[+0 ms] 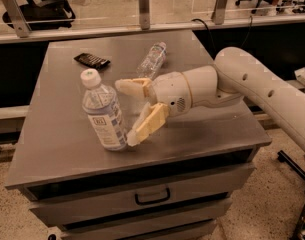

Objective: Place blue plastic bottle upright

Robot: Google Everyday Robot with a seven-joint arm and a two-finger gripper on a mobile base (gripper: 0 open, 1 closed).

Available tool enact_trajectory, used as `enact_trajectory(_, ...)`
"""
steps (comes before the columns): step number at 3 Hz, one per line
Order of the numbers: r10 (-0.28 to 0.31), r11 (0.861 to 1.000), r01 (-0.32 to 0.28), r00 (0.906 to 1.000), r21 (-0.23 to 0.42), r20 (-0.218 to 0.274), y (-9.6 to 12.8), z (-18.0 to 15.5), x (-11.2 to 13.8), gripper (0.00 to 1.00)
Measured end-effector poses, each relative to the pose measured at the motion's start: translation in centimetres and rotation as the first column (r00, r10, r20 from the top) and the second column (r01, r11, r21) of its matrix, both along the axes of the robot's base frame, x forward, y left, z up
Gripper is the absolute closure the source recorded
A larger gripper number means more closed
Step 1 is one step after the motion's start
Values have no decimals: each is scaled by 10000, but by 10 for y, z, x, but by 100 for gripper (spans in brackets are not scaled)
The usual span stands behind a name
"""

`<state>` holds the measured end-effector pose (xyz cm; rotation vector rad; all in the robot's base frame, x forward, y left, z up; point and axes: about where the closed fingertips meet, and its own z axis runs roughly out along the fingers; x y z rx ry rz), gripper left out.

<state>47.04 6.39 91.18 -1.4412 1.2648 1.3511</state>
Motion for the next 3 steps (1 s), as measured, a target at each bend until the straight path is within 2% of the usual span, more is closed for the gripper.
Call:
enact_trajectory(2,-612,9939,632,9978,-908,249,-13,-3,2,0)
enact_trajectory(3,-621,9936,642,9977,-927,258,-14,-3,2,0)
